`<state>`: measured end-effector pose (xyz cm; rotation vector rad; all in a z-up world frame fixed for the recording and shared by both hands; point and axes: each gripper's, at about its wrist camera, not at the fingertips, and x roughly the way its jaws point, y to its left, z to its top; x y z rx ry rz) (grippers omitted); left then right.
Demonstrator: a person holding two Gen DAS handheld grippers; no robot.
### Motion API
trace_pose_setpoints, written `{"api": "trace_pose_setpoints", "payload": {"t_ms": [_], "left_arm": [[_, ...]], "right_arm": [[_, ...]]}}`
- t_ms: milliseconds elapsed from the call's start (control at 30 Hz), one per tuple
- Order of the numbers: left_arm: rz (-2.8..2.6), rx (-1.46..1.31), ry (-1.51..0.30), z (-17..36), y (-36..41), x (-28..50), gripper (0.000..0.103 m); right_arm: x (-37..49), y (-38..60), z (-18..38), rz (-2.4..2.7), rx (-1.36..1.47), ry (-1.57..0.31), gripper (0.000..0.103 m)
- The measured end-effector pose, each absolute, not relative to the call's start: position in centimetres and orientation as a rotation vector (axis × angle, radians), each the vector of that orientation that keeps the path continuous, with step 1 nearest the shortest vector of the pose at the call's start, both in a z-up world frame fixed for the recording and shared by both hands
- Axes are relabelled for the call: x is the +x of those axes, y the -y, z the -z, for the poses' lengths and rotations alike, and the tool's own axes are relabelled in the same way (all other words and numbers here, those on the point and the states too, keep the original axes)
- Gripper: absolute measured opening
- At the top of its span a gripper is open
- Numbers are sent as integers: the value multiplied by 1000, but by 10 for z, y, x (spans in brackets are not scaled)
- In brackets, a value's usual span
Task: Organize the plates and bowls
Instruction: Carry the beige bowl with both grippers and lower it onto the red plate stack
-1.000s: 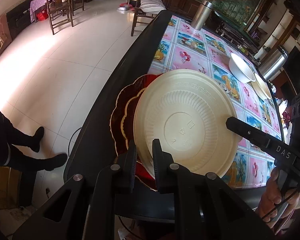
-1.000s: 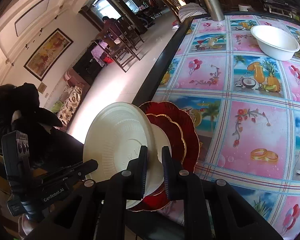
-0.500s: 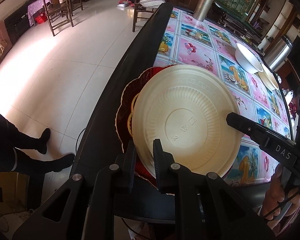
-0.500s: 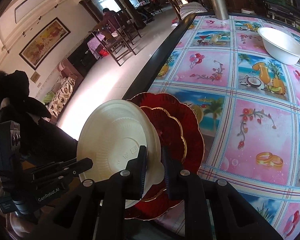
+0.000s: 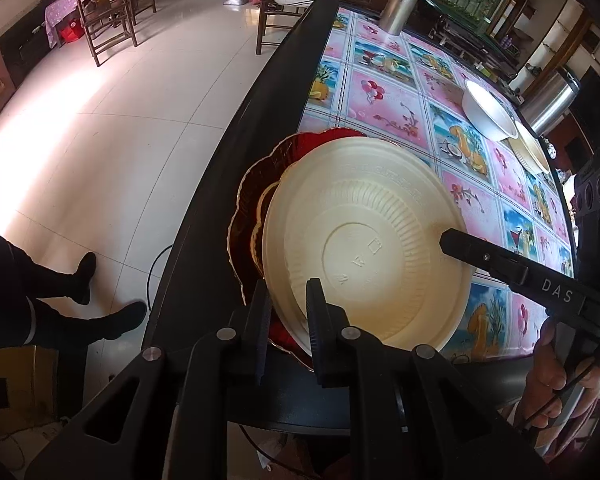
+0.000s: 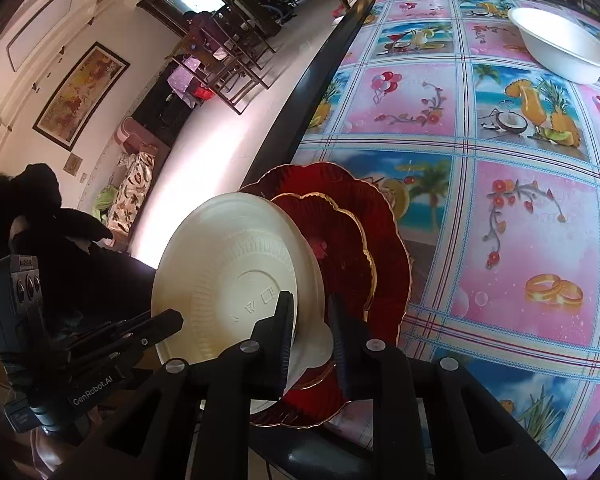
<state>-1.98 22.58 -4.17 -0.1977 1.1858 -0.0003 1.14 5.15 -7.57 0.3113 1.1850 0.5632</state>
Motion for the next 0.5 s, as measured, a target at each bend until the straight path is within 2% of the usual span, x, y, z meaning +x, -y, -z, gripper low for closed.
{"api": "trace_pose_setpoints", "payload": {"t_ms": [333, 367, 400, 467, 500], "left_arm": [[-6, -111, -1193, 28, -224, -25, 18], [0, -80, -1203, 28, -221, -25, 26], [6, -48, -1219, 30, -217, -24, 38], [8, -16, -1227, 35, -211, -22, 45], [7, -7, -1238, 38, -209, -20, 45]], "right_arm": [[14, -53, 69, -577, 280, -1166, 23], [15, -52, 70, -578, 286, -1169, 24], [15, -52, 70, -578, 291, -1172, 25], [16, -51, 70, -573, 290, -1169, 25], [16, -51, 70, -573, 291, -1166, 25]]}}
